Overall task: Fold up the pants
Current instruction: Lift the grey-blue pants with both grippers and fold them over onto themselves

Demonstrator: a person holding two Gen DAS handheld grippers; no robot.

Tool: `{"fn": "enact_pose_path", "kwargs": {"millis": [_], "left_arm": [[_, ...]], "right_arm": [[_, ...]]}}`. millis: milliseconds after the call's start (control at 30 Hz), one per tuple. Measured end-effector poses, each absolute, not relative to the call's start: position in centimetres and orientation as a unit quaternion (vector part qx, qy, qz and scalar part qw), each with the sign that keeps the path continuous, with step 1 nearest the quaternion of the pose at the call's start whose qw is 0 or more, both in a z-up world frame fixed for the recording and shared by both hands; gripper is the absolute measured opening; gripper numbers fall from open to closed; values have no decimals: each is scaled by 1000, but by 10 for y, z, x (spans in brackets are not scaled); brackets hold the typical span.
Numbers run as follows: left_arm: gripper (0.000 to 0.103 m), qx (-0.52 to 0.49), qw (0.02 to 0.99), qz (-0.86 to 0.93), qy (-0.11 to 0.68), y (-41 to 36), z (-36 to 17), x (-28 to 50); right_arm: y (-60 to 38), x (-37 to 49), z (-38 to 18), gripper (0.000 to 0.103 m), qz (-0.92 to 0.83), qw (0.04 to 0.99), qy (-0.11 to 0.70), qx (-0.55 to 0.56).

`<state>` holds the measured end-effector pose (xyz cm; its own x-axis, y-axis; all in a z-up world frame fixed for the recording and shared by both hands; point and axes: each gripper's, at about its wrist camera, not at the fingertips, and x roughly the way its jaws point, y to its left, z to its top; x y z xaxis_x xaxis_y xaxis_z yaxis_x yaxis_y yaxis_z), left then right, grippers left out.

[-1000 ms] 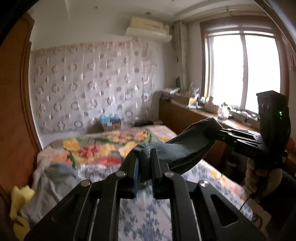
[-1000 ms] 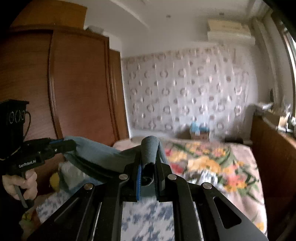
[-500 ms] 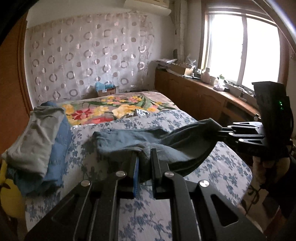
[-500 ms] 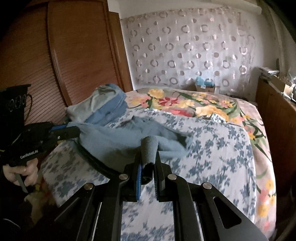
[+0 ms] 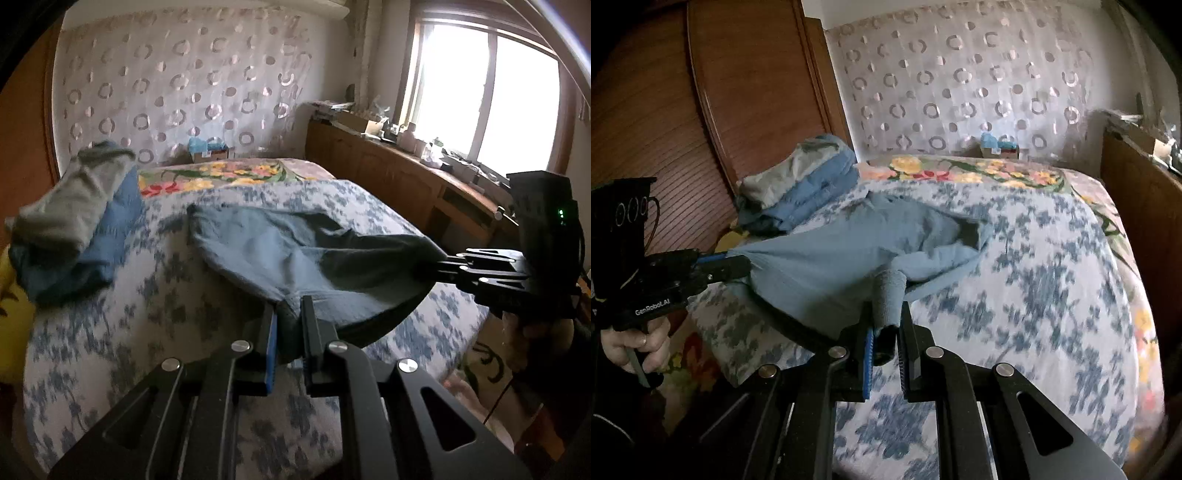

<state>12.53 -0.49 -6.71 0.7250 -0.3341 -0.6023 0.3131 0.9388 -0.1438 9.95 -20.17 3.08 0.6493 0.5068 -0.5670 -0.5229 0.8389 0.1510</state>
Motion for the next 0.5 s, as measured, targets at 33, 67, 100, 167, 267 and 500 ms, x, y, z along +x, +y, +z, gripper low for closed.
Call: {"fn": "enact_pose_path", "kwargs": {"millis": [33,67,100,167,267,500], "left_arm": [[12,-20,928,-173,330,-3,-71,121],[12,-24,927,-171,332,-2,-76,117],[12,-28,926,-171,336,0,-80,114],[12,-34,923,-172,343,1,-86,109],[12,-36,920,-170,351,2,-95,101],[12,-43,918,-166,358,4,-105,89]], "right_arm": [[-202,97,29,11,284,907,310,-10],[-202,95,26,11,286,906,312,-5],[-203,92,23,11,286,906,313,-2],[-203,86,21,11,283,906,313,-2],[-201,80,20,11,281,907,314,-5],[-197,75,15,11,276,909,312,-9]]}}
